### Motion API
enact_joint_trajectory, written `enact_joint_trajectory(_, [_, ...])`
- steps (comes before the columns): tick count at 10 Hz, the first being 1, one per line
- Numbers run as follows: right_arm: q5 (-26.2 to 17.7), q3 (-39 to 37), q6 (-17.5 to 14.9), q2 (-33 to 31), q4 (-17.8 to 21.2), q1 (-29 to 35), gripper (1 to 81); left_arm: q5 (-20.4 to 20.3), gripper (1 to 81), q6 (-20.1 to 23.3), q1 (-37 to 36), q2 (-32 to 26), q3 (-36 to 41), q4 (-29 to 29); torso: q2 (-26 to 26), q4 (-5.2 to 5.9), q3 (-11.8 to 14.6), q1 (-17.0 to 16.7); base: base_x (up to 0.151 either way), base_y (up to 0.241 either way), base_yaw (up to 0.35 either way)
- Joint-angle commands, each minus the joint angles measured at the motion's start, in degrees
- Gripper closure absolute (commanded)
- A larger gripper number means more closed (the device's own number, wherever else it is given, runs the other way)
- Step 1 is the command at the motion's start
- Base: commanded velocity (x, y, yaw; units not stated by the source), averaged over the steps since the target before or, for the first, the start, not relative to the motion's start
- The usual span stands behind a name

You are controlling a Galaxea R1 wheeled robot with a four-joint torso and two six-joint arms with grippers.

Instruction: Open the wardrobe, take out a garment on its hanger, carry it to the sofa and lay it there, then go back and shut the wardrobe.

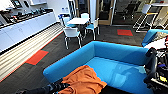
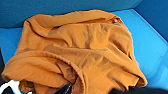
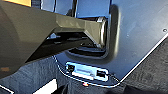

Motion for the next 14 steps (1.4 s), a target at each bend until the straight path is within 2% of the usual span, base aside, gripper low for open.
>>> enact_joint_trajectory(1, [-3.1, 0.4, -0.1, 0.8, -0.6, -0.4, 1.0, 1.2, 1.0, 0.8, -3.7, -1.5, 1.2, 1.6, 0.0, 0.0, 0.0, 0.0, 0.0, 0.0, 0.0])
enact_joint_trajectory(4, [-3.1, 0.4, 0.0, 1.0, -0.3, 0.2, 1.0, 0.2, 1.0, 1.3, 8.3, -2.7, 4.2, 10.3, 0.0, 0.0, 0.0, 0.0, 0.0, 0.0, 0.0])
enact_joint_trajectory(6, [-3.2, 0.4, 0.0, 1.2, -0.4, 0.9, 1.0, -4.9, 1.0, 1.3, 15.5, -5.3, 8.1, 14.9, 0.0, 0.0, 0.0, 0.0, 0.0, 0.0, 0.0])
enact_joint_trajectory(9, [-3.3, -0.1, 0.0, 1.2, -0.2, 0.9, 1.0, -8.1, 1.0, 1.3, 24.2, -9.7, 13.7, 21.1, 0.0, 0.0, 0.0, 0.0, 0.0, 0.0, 0.0])
enact_joint_trajectory(10, [-3.3, -0.3, 0.0, 1.2, -0.2, 0.8, 1.0, -10.1, 1.0, 1.3, 27.7, -10.4, 13.5, 22.0, 0.0, 0.0, 3.3, 0.0, 0.0, 0.0, 0.0])
enact_joint_trajectory(11, [-3.3, -0.3, 0.0, 1.2, -0.3, 0.8, 1.0, -13.0, 1.0, 1.3, 30.8, -10.9, 12.5, 23.4, 0.0, 0.0, 4.3, 0.0, 0.0, 0.0, 0.0])
enact_joint_trajectory(14, [-3.3, -0.3, -0.1, 1.6, -0.6, 1.0, 1.0, -17.9, 1.0, 1.4, 38.3, -9.2, 6.3, 24.4, -0.1, 0.0, 8.6, -0.1, 0.0, 0.0, 0.0])
